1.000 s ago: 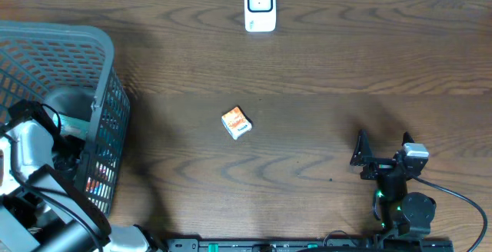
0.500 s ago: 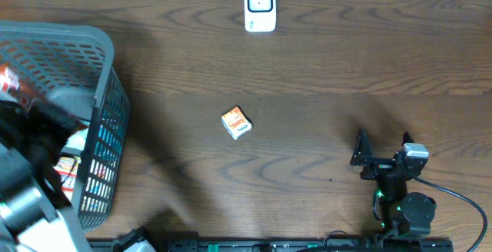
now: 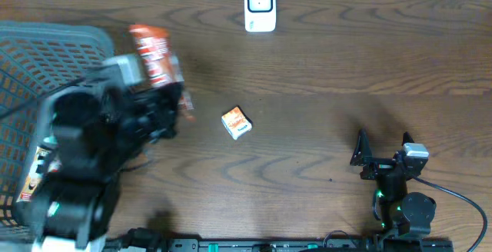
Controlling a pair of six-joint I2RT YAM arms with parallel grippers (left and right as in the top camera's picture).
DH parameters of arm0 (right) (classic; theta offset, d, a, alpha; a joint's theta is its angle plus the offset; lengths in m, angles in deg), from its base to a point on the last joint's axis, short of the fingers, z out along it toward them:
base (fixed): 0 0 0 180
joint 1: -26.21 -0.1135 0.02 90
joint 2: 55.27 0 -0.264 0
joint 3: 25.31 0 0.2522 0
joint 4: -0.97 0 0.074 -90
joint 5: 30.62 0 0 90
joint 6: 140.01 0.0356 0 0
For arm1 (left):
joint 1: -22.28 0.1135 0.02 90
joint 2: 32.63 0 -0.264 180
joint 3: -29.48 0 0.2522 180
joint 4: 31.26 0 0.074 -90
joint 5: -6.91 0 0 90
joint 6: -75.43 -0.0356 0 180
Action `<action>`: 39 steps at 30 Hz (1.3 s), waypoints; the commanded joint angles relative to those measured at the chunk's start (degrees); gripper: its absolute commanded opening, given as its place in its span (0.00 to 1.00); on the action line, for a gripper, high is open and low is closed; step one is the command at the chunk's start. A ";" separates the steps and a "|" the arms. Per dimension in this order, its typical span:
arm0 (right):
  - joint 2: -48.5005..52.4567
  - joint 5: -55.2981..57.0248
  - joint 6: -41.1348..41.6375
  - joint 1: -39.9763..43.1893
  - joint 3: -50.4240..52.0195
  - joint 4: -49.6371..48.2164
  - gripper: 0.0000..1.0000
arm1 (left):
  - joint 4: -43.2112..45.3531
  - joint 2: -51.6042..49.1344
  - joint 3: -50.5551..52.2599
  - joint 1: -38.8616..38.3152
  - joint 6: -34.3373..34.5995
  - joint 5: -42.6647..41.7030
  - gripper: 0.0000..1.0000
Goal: Scan the item barcode
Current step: 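Carry the red TOP bar out and set it beside the snack pack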
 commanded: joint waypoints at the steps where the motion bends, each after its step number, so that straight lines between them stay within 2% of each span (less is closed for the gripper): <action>1: -0.15 0.26 -0.66 -0.50 0.07 0.20 0.99 | 2.64 -9.75 0.59 -12.35 0.11 9.03 0.07; 3: -0.15 0.26 -0.66 -0.50 0.07 0.20 0.99 | 4.04 -15.69 0.59 -18.10 1.84 16.22 0.08; 5: -0.15 0.26 -0.66 -0.50 0.07 0.20 0.99 | 4.61 -21.24 0.59 -21.86 7.19 23.52 0.07; 7: -0.15 0.26 -0.66 -0.50 0.07 0.20 0.99 | 6.58 -28.26 0.59 -24.30 11.43 26.01 0.07; 15: -0.15 0.26 -0.66 -0.50 0.07 0.20 0.99 | 14.53 -46.40 0.59 -27.54 17.94 24.44 0.07; 18: -0.15 0.26 -0.66 -0.50 0.07 0.20 0.99 | 18.67 -50.34 0.59 -27.54 19.34 19.82 0.07; 25: -0.15 0.26 -0.66 -0.50 0.07 0.20 0.99 | 21.73 -56.52 0.59 -27.56 27.80 19.47 0.07; 29: -0.15 0.26 -0.66 -0.50 0.07 0.20 0.99 | 21.73 -58.36 0.59 -27.61 28.63 19.47 0.08; 30: -0.15 0.26 -0.66 -0.50 0.07 0.20 0.99 | 21.73 -58.69 0.59 -27.61 28.63 19.21 0.15; 31: -0.15 0.26 -0.66 -0.50 0.07 0.20 0.99 | 21.70 -58.73 0.59 -27.61 28.61 18.93 0.29; 32: -0.15 0.26 -0.66 -0.50 0.07 0.20 0.99 | 21.73 -58.73 0.59 -27.61 28.61 18.58 0.48; 33: -0.15 0.26 -0.66 -0.50 0.07 0.20 0.99 | 21.73 -58.64 0.57 -27.61 28.63 17.86 0.73; 35: -0.15 0.26 -0.66 -0.50 0.07 0.20 0.99 | 21.49 -58.07 0.57 -27.58 28.61 16.24 0.99; 39: -0.15 0.26 -0.66 -0.50 0.07 0.22 0.99 | 18.86 -54.90 0.33 -27.32 28.35 14.01 0.99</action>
